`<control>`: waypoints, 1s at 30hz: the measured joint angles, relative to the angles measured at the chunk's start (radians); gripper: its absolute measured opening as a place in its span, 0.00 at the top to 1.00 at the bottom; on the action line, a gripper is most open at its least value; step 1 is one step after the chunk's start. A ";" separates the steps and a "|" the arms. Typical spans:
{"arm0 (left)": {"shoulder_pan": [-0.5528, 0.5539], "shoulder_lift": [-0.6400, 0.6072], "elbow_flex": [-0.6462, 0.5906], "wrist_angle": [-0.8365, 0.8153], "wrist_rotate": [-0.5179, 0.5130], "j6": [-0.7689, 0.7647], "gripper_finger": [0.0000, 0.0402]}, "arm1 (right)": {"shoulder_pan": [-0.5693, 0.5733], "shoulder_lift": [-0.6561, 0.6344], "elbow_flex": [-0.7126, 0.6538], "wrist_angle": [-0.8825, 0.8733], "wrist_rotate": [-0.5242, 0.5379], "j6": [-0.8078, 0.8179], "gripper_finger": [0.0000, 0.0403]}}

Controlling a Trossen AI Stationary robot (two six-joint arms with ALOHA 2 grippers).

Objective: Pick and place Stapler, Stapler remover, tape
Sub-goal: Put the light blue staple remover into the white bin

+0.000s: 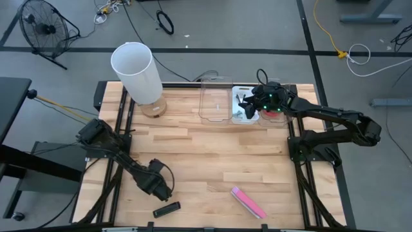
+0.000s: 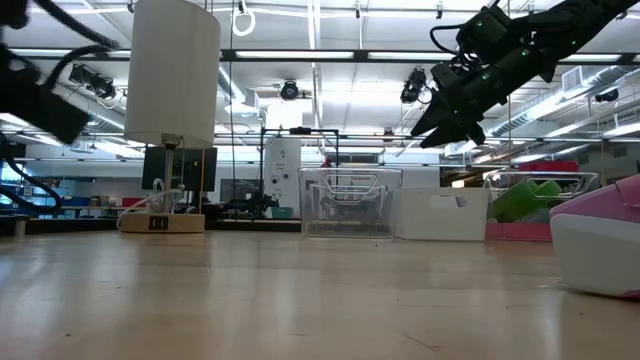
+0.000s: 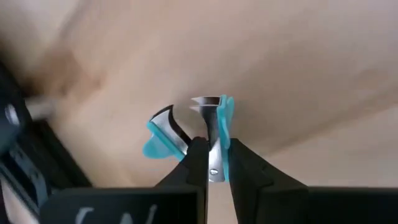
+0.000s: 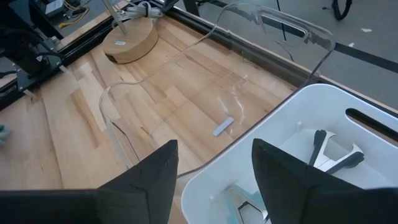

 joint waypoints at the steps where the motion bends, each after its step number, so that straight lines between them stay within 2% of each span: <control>1: 0.002 0.002 0.028 -0.026 -0.019 0.011 0.91 | 0.000 0.000 0.000 0.000 0.000 0.000 0.49; 5: 0.011 -0.003 0.130 -0.134 -0.082 0.064 0.91 | 0.000 0.000 0.000 0.001 0.000 0.000 0.49; 9: 0.020 -0.004 0.223 -0.183 -0.196 0.122 0.91 | 0.000 0.000 0.000 0.000 0.000 0.002 0.49; 16: 0.041 -0.005 0.322 -0.234 -0.546 0.304 0.91 | 0.000 0.000 0.000 0.001 -0.074 0.032 0.49; 20: 0.081 -0.005 0.339 -0.224 -0.763 0.481 0.91 | 0.009 0.000 0.000 0.057 -0.206 0.026 0.49; 25: 0.152 -0.008 0.383 -0.167 -0.962 0.732 0.91 | 0.083 0.000 0.000 0.216 -0.363 -0.012 0.49; 27: 0.177 -0.008 0.403 -0.096 -0.998 0.870 0.91 | 0.125 0.000 0.000 0.279 -0.404 -0.022 0.49; 30: 0.213 -0.015 0.428 0.035 -0.989 1.063 0.91 | 0.187 0.000 0.000 0.361 -0.419 -0.026 0.49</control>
